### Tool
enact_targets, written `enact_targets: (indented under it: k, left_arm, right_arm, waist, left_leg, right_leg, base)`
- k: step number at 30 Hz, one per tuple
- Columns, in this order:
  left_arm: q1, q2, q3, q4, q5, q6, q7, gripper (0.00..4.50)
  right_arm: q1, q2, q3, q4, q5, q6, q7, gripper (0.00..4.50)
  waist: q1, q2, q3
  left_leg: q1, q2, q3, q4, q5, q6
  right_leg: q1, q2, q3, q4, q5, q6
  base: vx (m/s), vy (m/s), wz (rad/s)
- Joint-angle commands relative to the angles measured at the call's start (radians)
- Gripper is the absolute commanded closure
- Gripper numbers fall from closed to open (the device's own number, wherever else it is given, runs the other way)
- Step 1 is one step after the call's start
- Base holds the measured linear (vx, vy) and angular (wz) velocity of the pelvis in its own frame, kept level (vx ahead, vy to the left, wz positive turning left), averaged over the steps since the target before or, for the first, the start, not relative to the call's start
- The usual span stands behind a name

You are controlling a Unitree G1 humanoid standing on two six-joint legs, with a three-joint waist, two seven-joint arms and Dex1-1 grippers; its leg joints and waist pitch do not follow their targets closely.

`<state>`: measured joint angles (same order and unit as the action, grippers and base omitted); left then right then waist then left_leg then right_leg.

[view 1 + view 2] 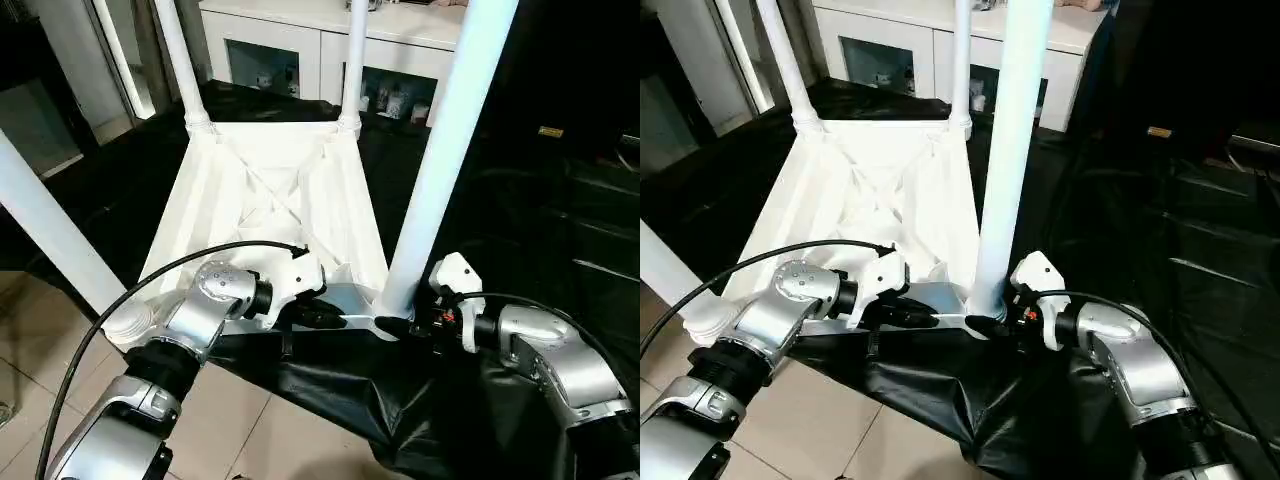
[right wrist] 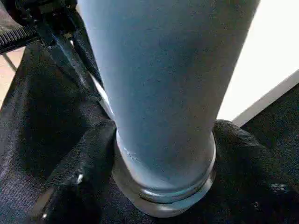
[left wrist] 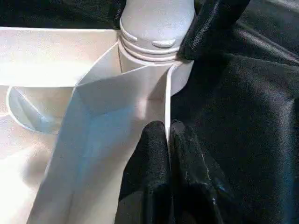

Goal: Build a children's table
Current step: Rotate leg to tighten

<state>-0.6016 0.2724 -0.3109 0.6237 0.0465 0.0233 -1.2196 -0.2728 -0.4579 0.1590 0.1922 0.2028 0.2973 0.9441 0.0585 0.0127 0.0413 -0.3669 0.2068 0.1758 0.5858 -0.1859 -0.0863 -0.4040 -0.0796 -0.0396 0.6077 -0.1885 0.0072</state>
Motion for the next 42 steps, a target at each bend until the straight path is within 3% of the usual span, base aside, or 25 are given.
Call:
enact_targets:
  k: [1, 7, 11, 14, 15, 16, 17, 18, 19, 22, 26, 29, 31, 32, 35, 39, 40, 42]
  left_arm:
    - [0.015, -0.013, 0.008, -0.010, -0.044, 0.000, -0.021, 4.50]
    - [0.018, -0.012, 0.009, -0.009, -0.046, 0.006, -0.023, 4.50]
    - [0.008, -0.036, 0.028, 0.022, -0.035, 0.002, 0.053, 4.50]
    - [-0.028, -0.080, 0.054, 0.104, -0.010, 0.009, 0.191, 4.50]
    - [-0.058, -0.112, 0.058, 0.166, 0.020, 0.013, 0.298, 4.50]
    - [-0.082, -0.142, 0.063, 0.205, 0.037, 0.028, 0.384, 4.50]
    - [-0.090, -0.152, 0.064, 0.219, 0.043, 0.033, 0.414, 4.50]
    - [-0.100, -0.166, 0.066, 0.234, 0.049, 0.041, 0.449, 4.50]
    - [-0.107, -0.176, 0.067, 0.243, 0.052, 0.046, 0.470, 4.50]
    - [-0.141, -0.235, 0.054, 0.279, 0.073, 0.056, 0.554, 4.50]
    - [-0.167, -0.280, 0.027, 0.323, 0.104, 0.018, 0.576, 4.50]
    - [-0.173, -0.283, 0.022, 0.342, 0.111, -0.008, 0.569, 4.50]
    - [-0.158, -0.261, 0.008, 0.328, 0.114, -0.047, 0.518, 4.50]
    - [-0.155, -0.254, 0.007, 0.325, 0.113, -0.056, 0.506, 4.50]
    - [-0.139, -0.225, 0.003, 0.314, 0.104, -0.107, 0.443, 4.50]
    - [-0.126, -0.207, 0.012, 0.307, 0.089, -0.163, 0.390, 4.50]
    - [-0.126, -0.207, 0.014, 0.311, 0.086, -0.170, 0.384, 4.50]
    - [-0.124, -0.201, 0.026, 0.306, 0.074, -0.187, 0.388, 4.50]
  right_arm:
    - [-0.003, 0.001, -0.001, -0.006, 0.013, 0.007, 0.004, 1.64]
    - [0.003, 0.012, -0.007, -0.007, 0.019, 0.015, 0.000, 1.76]
    - [-0.002, 0.066, -0.042, 0.054, -0.010, -0.019, -0.122, 1.76]
    - [-0.017, 0.153, -0.091, 0.131, -0.038, -0.034, -0.314, 1.76]
    - [-0.022, 0.218, -0.115, 0.166, -0.058, -0.035, -0.447, 1.77]
    - [-0.030, 0.270, -0.137, 0.183, -0.063, -0.029, -0.546, 1.77]
    - [-0.032, 0.288, -0.145, 0.189, -0.064, -0.027, -0.579, 1.77]
    - [-0.037, 0.311, -0.156, 0.195, -0.063, -0.021, -0.618, 1.78]
    - [-0.041, 0.326, -0.163, 0.199, -0.061, -0.016, -0.642, 1.78]
    - [-0.074, 0.402, -0.163, 0.228, -0.085, -0.012, -0.760, 1.78]
    - [-0.105, 0.448, -0.124, 0.255, -0.129, -0.046, -0.795, 1.78]
    - [-0.106, 0.445, -0.106, 0.260, -0.160, -0.064, -0.804, 1.78]
    - [-0.093, 0.418, -0.119, 0.245, -0.155, -0.095, -0.786, 1.78]
    - [-0.090, 0.413, -0.131, 0.238, -0.143, -0.102, -0.777, 1.22]
    - [-0.075, 0.360, -0.160, 0.192, -0.118, -0.128, -0.721, 0.86]
    - [-0.046, 0.277, -0.185, 0.091, -0.069, -0.093, -0.604, 0.61]
    - [-0.038, 0.266, -0.192, 0.073, -0.058, -0.086, -0.585, 0.61]
    - [0.007, 0.190, -0.197, -0.007, -0.013, -0.055, -0.477, 0.61]
  waist:
    - [-0.001, -0.017, -0.054]
    - [-0.001, -0.018, -0.054]
    - [-0.004, -0.018, -0.052]
    - [-0.014, -0.020, -0.048]
    - [-0.019, -0.021, -0.048]
    - [-0.021, -0.022, -0.051]
    - [-0.024, -0.021, -0.047]
    - [-0.023, -0.020, -0.047]
    - [-0.021, -0.021, -0.050]
    - [-0.023, -0.018, -0.049]
    - [-0.023, -0.014, -0.052]
    - [-0.019, -0.014, -0.055]
    - [-0.018, -0.017, -0.053]
    - [-0.017, -0.016, -0.054]
    - [-0.016, -0.020, -0.052]
    - [-0.006, -0.020, -0.052]
    - [-0.005, -0.025, -0.053]
    - [0.002, -0.025, -0.051]
  left_leg:
    - [0.004, 0.017, 0.002, -0.067, -0.195, 0.059]
    - [0.004, 0.017, 0.003, -0.066, -0.190, 0.062]
    - [0.003, 0.015, 0.003, -0.067, -0.205, 0.050]
    - [0.004, 0.010, 0.003, -0.069, -0.242, 0.029]
    - [0.005, 0.007, 0.001, -0.070, -0.249, 0.012]
    - [0.004, 0.007, -0.003, -0.072, -0.244, 0.005]
    - [0.005, 0.008, -0.001, -0.074, -0.246, 0.003]
    - [0.013, 0.007, 0.000, -0.070, -0.271, 0.003]
    - [0.007, 0.007, -0.003, -0.072, -0.251, 0.011]
    - [0.003, 0.007, -0.003, -0.075, -0.253, 0.016]
    - [0.000, 0.008, -0.003, -0.074, -0.216, 0.020]
    - [0.002, 0.006, 0.000, -0.069, -0.200, 0.034]
    - [0.001, 0.006, 0.000, -0.071, -0.210, 0.039]
    - [0.002, 0.006, 0.000, -0.070, -0.212, 0.041]
    - [-0.001, 0.007, 0.001, -0.071, -0.219, 0.051]
    - [0.005, 0.012, 0.003, -0.070, -0.209, 0.067]
    - [0.000, 0.011, 0.003, -0.070, -0.198, 0.068]
    - [0.003, 0.012, 0.002, -0.070, -0.201, 0.073]
  right_leg:
    - [0.049, -0.048, 0.032, -0.078, -0.207, -0.214]
    - [0.050, -0.047, 0.031, -0.076, -0.195, -0.219]
    - [0.047, -0.048, 0.031, -0.080, -0.232, -0.211]
    - [0.040, -0.047, 0.030, -0.091, -0.342, -0.177]
    - [0.037, -0.047, 0.029, -0.094, -0.384, -0.161]
    - [0.043, -0.048, 0.028, -0.094, -0.397, -0.148]
    - [0.037, -0.045, 0.029, -0.097, -0.400, -0.144]
    - [0.032, -0.048, 0.030, -0.104, -0.434, -0.138]
    - [0.040, -0.049, 0.031, -0.101, -0.410, -0.136]
    - [0.038, -0.047, 0.030, -0.101, -0.398, -0.134]
    - [0.044, -0.044, 0.030, -0.092, -0.288, -0.156]
    - [0.046, -0.045, 0.032, -0.089, -0.234, -0.173]
    - [0.048, -0.047, 0.031, -0.091, -0.255, -0.170]
    - [0.048, -0.048, 0.031, -0.091, -0.262, -0.168]
    - [0.049, -0.047, 0.031, -0.095, -0.294, -0.152]
    - [0.046, -0.047, 0.034, -0.095, -0.278, -0.155]
    - [0.048, -0.047, 0.033, -0.091, -0.263, -0.160]
    - [0.049, -0.048, 0.032, -0.093, -0.275, -0.154]
  base:
    - [0.000, 0.000, 0.00]
    - [0.000, 0.000, 0.00]
    - [0.000, 0.000, 0.00]
    - [0.000, 0.000, 0.00]
    - [0.000, 0.000, 0.00]
    - [0.000, 0.000, 0.00]
    - [0.000, 0.000, 0.00]
    - [0.000, 0.000, 0.00]
    - [0.000, 0.000, 0.00]
    - [0.000, 0.000, 0.00]
    - [0.000, 0.000, 0.00]
    - [0.000, 0.000, 0.00]
    - [0.000, 0.000, 0.00]
    - [0.000, 0.000, 0.00]
    - [0.000, 0.000, 0.00]
    - [0.000, 0.000, 0.00]
    - [0.000, 0.000, 0.00]
    - [0.000, 0.000, 0.00]
